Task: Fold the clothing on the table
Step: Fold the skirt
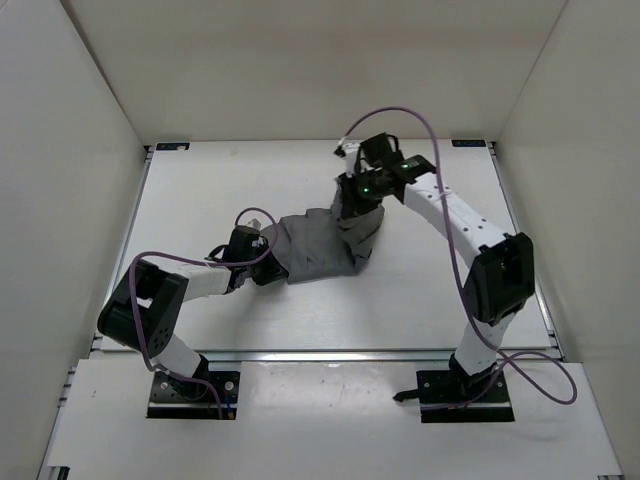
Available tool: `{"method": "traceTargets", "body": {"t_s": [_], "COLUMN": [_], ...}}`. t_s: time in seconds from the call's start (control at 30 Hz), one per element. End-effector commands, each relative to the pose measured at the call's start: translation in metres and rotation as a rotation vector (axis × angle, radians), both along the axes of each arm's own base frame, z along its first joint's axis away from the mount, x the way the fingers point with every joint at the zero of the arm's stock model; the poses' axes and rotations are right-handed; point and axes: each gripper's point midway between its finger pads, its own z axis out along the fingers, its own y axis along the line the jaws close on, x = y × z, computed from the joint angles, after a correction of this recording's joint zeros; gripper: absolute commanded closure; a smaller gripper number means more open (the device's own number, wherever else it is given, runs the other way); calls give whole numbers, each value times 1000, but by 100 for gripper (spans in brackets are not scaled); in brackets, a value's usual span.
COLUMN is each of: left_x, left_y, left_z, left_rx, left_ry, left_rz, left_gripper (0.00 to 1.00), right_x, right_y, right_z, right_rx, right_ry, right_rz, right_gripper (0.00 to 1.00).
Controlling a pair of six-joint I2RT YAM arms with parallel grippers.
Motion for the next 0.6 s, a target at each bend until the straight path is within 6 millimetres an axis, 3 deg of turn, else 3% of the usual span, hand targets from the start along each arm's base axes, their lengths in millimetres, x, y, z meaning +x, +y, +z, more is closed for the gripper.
{"method": "traceTargets", "body": {"t_s": [0.0,0.1,0.23,0.3,0.57], "left_x": [-9,-10,-9,-12,-9], "left_y": [13,15,17,17,20], "left_z": [-16,-15,-17,-18,-13], "left_rx": [58,55,56,57,46], "left_ry": [52,53,52,55,44], "left_rz": [7,11,16,9,29], "left_gripper": [100,100,100,100,100], "right_x": [-22,-39,-53,-61,-76], "right_y": [41,69,101,112,141], "right_z": [-5,-25,-34,-48,-74], "right_rx": [8,54,158,163,185], "right_ry": [32,106,154,193,280], "right_rz": [124,154,196,221,286], "right_gripper": [100,100,99,100,100]}}
